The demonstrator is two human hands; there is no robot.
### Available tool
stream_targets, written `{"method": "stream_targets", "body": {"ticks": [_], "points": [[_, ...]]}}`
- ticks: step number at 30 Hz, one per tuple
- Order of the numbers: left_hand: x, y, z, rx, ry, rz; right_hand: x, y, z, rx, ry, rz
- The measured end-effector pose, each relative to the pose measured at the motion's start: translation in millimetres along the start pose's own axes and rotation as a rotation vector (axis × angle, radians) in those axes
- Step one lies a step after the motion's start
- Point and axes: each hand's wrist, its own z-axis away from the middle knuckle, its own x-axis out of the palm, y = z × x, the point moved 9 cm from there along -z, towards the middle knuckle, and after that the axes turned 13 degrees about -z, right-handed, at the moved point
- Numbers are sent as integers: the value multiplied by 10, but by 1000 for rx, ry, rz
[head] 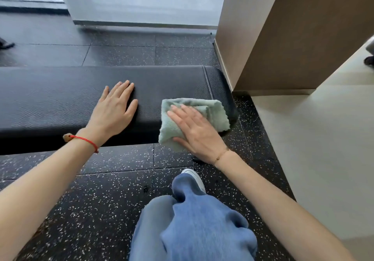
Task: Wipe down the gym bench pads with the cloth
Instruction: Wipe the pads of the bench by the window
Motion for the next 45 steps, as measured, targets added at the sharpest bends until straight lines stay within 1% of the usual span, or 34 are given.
{"method": "stream_targets", "body": {"ticks": [2,4,6,8,10,12,14,16,18,20,22,24,26,28,31,33,36,38,41,43,45], "points": [[-13,-157,58,-16,2,-4,138,-149,-278,-49,-19,78],[-13,-229,103,-12,9,1,116,-99,-267,-55,-24,128],[-26,-239,120,-10,35,9,-68,142,-9,-18,-14,141],[-44,-236,122,-24,58,16,-305,452,287,62,17,168],[-57,-231,117,-43,77,12,-405,583,364,115,20,182],[-64,-225,110,-51,85,10,-272,445,146,92,-12,195],[-67,-226,111,-56,92,10,-4,141,-189,15,-56,203],[-71,-222,112,-54,97,13,196,-134,-460,-32,-63,207],[-80,-246,120,-60,96,16,212,-223,-526,-54,-40,191],[-76,-252,130,-52,84,11,64,-125,-366,-80,-25,165],[-63,-249,135,-43,73,2,-166,160,-82,-32,8,133],[-53,-247,138,-52,71,0,-350,502,191,85,33,103],[-51,-237,136,-67,73,-6,-410,656,265,156,42,113],[-48,-231,125,-75,69,-13,-339,532,117,145,24,138],[-41,-215,107,-72,66,-16,1,31,-321,-1,-51,166],[-37,-217,110,-63,71,-6,186,-238,-556,-61,-72,160],[-40,-248,135,-54,79,-2,134,-181,-490,-65,-62,128],[-46,-258,143,-52,82,-2,-77,86,-226,-12,-23,104],[-35,-273,150,-81,61,3,-346,541,130,162,28,41],[-39,-316,149,-115,51,21,-415,639,84,254,58,-15],[-79,-409,152,-151,58,39,-355,585,-180,336,64,-65]]}}
